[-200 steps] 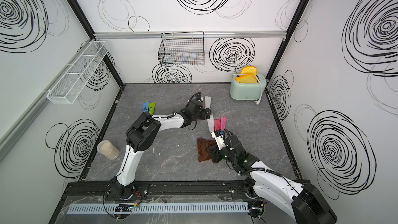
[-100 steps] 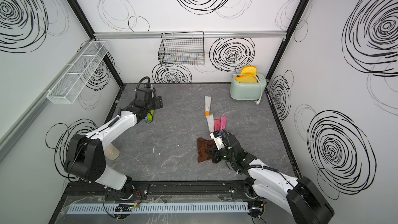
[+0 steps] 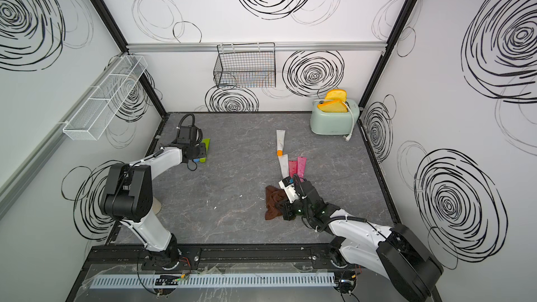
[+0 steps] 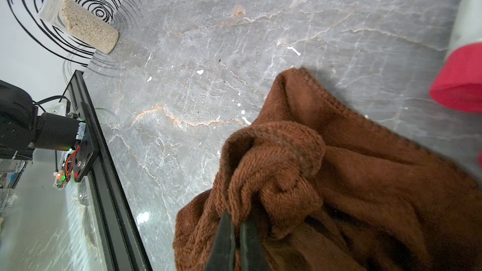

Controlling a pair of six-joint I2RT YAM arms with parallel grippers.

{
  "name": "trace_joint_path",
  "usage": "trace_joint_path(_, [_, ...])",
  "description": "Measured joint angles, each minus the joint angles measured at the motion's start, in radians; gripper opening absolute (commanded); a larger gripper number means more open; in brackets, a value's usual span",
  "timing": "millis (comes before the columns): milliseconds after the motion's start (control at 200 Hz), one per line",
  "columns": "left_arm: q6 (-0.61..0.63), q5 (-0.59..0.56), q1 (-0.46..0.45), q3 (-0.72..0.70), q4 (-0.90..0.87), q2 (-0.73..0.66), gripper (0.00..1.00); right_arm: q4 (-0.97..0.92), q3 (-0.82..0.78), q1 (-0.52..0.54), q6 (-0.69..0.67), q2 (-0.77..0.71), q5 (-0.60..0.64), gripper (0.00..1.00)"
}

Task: Wipe the surface of the toothpaste tube
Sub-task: Move the toothpaste to the center of the board.

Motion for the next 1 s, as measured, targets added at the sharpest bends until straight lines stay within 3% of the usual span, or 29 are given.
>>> trace_joint_path(500, [0.006, 0.009, -0.012, 0.070, -0.042, 0.098, 0.40, 0.005, 0.008, 0.000, -0.003, 0.005, 0.003, 0.00])
trace_joint_path(1000, [0.014, 0.002, -0.024, 0.087, -0.083, 0.163, 0.44, 0.005, 0.008, 0.000, -0.003, -0.007, 0.003, 0.00])
